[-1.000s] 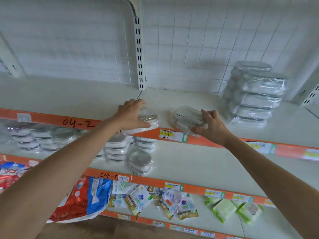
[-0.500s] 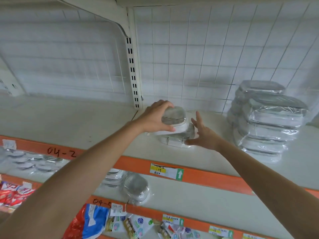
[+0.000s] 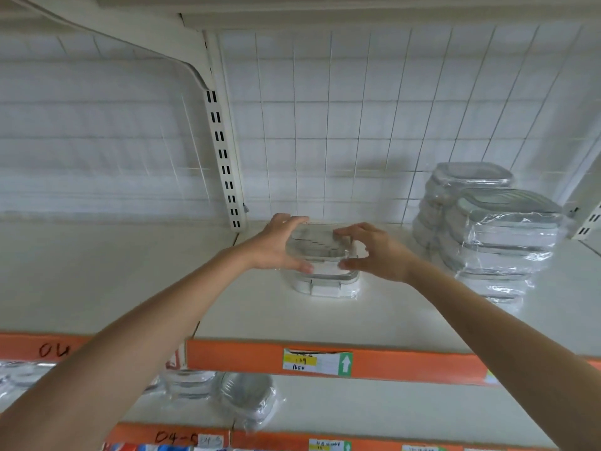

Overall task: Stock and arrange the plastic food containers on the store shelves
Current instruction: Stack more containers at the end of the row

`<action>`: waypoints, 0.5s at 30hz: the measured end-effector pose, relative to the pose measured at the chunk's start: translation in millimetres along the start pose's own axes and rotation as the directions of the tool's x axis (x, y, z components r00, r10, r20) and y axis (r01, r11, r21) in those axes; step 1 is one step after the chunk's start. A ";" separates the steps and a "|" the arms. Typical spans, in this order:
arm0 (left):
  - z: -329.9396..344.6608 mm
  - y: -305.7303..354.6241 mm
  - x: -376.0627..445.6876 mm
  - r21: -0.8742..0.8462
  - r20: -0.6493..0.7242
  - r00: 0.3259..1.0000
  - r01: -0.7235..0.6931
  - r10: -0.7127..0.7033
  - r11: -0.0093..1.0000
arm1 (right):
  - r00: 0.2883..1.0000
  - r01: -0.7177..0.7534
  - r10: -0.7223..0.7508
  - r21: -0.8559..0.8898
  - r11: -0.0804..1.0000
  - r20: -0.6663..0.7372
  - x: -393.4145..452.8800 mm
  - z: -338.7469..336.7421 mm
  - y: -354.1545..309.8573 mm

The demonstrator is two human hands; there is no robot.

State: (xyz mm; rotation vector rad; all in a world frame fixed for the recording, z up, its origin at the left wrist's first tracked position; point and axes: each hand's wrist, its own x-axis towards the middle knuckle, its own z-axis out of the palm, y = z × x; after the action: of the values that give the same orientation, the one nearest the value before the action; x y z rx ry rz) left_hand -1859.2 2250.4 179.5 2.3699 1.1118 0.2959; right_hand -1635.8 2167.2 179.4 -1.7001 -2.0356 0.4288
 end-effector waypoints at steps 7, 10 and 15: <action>15.3 -15.7 1.4 -0.145 0.023 0.998 -0.054 0.058 0.988 | 0.998 -0.063 0.063 0.003 0.998 -0.027 -17.3 -8.8 11.2; 18.9 -13.2 6.9 -0.157 -0.020 0.999 -0.043 0.040 0.987 | 0.998 -0.063 0.062 -0.054 0.997 -0.015 -14.6 -11.6 7.7; 28.3 -16.8 3.0 -0.206 -0.107 0.994 -0.018 -0.004 0.978 | 1.000 0.004 -0.003 -0.085 0.996 0.007 -10.9 -7.3 1.1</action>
State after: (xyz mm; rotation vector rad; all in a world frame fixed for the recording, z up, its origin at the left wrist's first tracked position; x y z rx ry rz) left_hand -1857.1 2251.9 146.6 2.1957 1.0656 0.5211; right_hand -1629.5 2156.3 183.5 -1.7465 -2.0888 0.3524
